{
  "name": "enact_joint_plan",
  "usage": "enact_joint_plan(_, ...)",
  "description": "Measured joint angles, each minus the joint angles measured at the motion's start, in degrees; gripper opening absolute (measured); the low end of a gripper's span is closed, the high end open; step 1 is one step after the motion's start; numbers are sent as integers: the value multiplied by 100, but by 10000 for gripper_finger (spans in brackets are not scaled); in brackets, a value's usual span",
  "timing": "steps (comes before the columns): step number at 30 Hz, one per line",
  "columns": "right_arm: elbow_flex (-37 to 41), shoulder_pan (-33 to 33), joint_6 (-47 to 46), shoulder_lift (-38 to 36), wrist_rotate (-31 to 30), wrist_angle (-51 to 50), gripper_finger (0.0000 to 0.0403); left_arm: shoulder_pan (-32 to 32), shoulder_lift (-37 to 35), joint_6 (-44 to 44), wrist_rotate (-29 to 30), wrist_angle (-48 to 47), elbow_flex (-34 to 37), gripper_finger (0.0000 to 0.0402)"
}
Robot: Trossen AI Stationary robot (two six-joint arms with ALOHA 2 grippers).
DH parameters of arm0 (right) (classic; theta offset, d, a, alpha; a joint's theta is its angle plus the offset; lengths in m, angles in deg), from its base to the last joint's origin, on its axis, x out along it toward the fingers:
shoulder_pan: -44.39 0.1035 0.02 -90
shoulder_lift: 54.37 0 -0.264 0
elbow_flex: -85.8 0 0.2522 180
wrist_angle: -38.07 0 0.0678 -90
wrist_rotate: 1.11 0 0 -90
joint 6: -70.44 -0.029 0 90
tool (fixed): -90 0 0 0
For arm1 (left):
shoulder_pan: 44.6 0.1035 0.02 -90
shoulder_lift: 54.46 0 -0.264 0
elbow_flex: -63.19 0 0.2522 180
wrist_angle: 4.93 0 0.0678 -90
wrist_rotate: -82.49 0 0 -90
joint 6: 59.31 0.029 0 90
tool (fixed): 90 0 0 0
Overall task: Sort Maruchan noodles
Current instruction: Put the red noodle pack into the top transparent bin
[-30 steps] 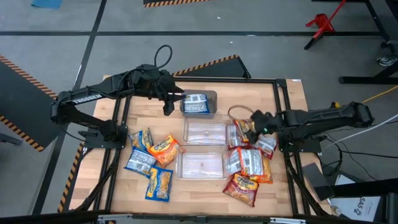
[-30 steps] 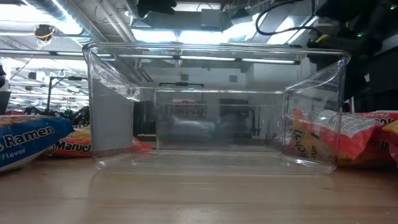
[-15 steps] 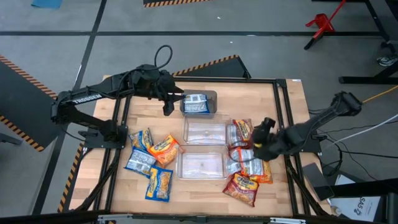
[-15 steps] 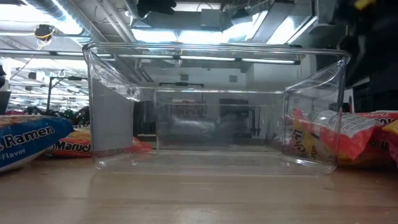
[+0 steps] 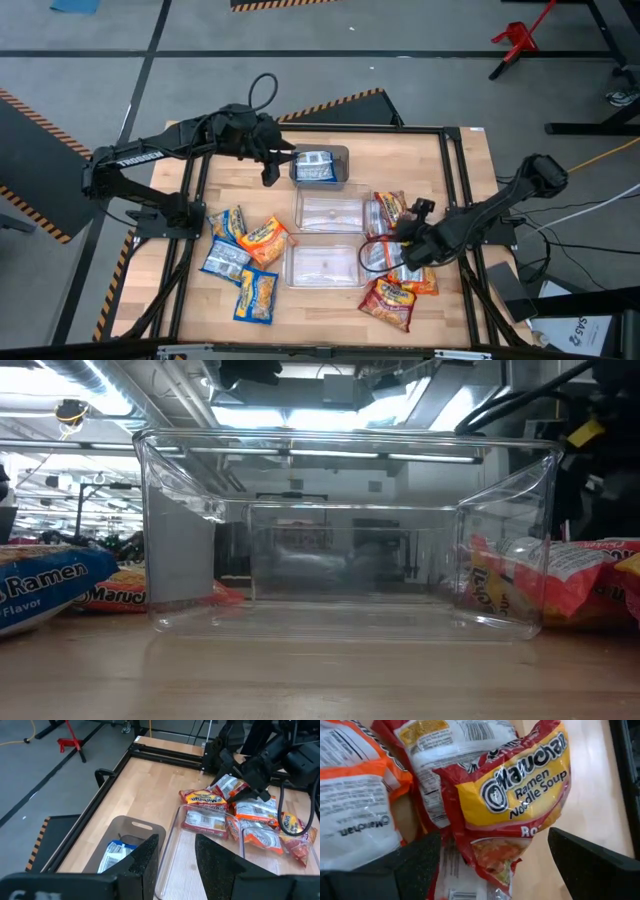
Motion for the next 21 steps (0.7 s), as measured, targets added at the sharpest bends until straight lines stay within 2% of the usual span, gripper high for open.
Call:
enact_joint_plan(6, 45, -4, 118, 157, -449, 250, 351, 0, 0, 42, 22, -49, 0, 121)
enact_joint_plan(13, 536, -5, -49, 150, -251, 816, 351, 0, 0, 82, 30, -70, 0, 121)
enact_joint_plan(21, 619, -327, -207, 150, -409, 748, 345, 0, 0, 180, 45, -64, 0, 121)
